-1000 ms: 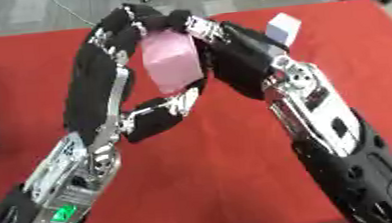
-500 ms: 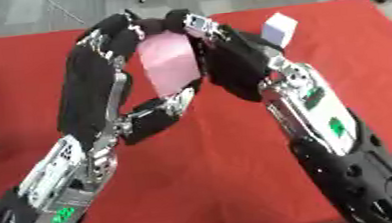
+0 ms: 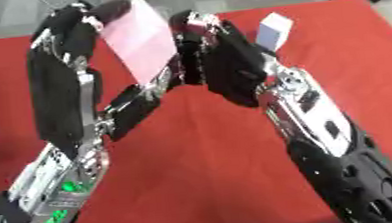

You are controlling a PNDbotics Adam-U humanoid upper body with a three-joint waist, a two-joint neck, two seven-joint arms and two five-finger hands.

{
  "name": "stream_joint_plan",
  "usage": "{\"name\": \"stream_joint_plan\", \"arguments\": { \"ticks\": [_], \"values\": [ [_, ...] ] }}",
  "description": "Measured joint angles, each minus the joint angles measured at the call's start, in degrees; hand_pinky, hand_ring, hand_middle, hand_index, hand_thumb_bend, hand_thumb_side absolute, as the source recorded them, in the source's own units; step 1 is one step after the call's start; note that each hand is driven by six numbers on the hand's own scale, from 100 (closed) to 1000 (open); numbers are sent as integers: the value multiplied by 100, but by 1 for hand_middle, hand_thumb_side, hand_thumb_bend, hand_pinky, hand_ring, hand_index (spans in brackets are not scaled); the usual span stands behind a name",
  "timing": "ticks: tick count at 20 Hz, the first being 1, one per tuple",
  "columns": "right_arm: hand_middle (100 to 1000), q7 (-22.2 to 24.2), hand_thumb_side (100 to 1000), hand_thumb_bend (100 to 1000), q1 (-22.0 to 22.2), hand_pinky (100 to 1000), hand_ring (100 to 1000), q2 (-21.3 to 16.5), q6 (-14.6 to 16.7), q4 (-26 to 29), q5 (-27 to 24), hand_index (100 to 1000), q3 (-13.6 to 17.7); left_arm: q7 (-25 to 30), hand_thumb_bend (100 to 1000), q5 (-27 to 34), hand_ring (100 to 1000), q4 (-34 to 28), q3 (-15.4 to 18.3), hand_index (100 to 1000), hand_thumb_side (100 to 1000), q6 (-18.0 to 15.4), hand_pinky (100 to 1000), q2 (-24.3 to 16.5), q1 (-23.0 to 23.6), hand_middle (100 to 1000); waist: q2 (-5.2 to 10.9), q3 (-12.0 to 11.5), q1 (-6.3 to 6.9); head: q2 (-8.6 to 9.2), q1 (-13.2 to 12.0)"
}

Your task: Pick up the objects with one hand, pass them to the other hand, and then place them into the box on the other side of the table.

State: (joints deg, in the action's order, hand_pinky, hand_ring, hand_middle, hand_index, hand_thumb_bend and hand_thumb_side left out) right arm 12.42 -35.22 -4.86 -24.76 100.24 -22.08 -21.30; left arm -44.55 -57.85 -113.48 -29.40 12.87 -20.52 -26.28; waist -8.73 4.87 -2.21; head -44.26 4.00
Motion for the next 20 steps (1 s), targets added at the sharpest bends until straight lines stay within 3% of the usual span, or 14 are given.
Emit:
{"name": "stream_joint_plan", "arguments": {
  "ticks": [5,10,17,20],
  "values": [
    [656,-543,1000,100,49,802,812,10,-61,-143,-455,922,103,-300,100,-213,447,0,82,461,153,126,554,-14,125,414,0,-1,-37,0,398],
    [745,-1144,1000,100,80,832,842,60,56,-206,-891,954,297,-307,100,-318,447,-1,233,458,150,240,559,-75,345,413,0,-2,-38,0,611],
    [765,-2148,1000,100,98,830,831,63,935,1,-1471,949,804,-246,103,-435,446,164,528,454,145,302,562,-131,777,412,0,-1,-38,0,727],
    [741,-2536,1000,100,157,821,810,57,1349,242,-1501,934,1020,-170,106,-465,447,216,770,454,139,378,564,-179,955,412,0,5,-36,0,481]
  ]
}}
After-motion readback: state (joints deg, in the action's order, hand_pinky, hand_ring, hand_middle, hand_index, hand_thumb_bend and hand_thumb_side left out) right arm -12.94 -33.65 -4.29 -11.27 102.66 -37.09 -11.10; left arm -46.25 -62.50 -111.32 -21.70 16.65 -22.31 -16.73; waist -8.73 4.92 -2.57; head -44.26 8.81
